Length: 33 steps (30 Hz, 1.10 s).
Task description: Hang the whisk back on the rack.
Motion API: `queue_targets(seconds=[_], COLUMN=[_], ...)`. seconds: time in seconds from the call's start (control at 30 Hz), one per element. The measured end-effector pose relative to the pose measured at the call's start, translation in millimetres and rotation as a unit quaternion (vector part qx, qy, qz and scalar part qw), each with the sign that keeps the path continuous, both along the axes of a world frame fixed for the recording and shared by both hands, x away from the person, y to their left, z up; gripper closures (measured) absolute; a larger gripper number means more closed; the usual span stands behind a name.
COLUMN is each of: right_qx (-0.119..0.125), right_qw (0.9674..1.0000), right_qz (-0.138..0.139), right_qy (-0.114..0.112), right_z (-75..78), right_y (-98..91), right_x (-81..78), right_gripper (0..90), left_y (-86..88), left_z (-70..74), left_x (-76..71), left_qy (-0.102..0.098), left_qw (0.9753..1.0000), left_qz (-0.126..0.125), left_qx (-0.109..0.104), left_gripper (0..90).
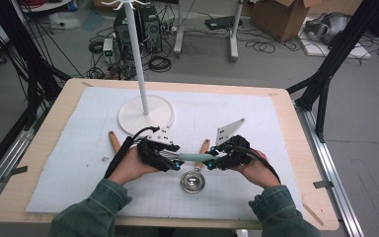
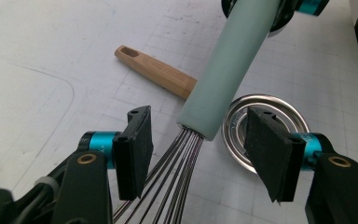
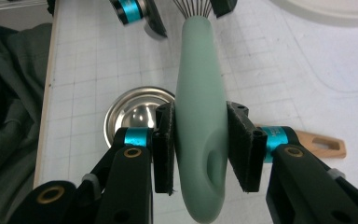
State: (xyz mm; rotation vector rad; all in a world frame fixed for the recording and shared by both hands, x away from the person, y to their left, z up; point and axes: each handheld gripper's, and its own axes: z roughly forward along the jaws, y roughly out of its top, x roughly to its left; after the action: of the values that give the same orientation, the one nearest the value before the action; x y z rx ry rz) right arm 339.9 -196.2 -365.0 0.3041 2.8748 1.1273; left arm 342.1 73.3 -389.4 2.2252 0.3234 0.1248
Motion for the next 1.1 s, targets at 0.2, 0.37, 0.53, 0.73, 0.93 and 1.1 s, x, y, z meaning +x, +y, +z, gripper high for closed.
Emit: queue_targets(seconds=[0.2, 0.37, 0.53, 0.73, 0.93, 1.1], right_qx=[0.001, 0.007, 0.017, 0.044, 0.067, 0.087], right_qw=[0.9999, 0.9996, 0.9992, 0.9985, 0.9973, 0.9958], right_qz=[0.009, 0.017, 0.022, 0.018, 0.005, 0.001], right_qy=[-0.013, -0.021, -0.03, -0.028, -0.028, -0.029], right_z=[12.6, 24.1, 33.9, 42.3, 48.3, 50.7], right_y=[7.5, 14.3, 19.9, 23.3, 25.5, 29.1], right_x=[-1.2, -1.8, -1.8, -0.1, 2.0, 3.5], right_gripper=[65.0, 65.0, 64.9, 64.2, 58.9, 57.4], left_y=[-0.9, 3.2, 9.4, 16.0, 19.3, 25.0], left_z=[-0.5, 3.8, 9.5, 15.5, 24.5, 30.0], left_x=[-0.4, -1.6, -2.8, -4.1, -5.6, -5.2], left_qy=[-0.005, -0.011, -0.021, -0.032, -0.042, -0.041], left_qw=[1.0, 0.9999, 0.9996, 0.9988, 0.998, 0.9975], left_qz=[0.0, -0.003, -0.003, -0.003, -0.006, -0.006], left_qx=[0.002, -0.007, -0.02, -0.038, -0.048, -0.057], left_gripper=[47.9, 55.6, 60.1, 62.6, 65.4, 65.7])
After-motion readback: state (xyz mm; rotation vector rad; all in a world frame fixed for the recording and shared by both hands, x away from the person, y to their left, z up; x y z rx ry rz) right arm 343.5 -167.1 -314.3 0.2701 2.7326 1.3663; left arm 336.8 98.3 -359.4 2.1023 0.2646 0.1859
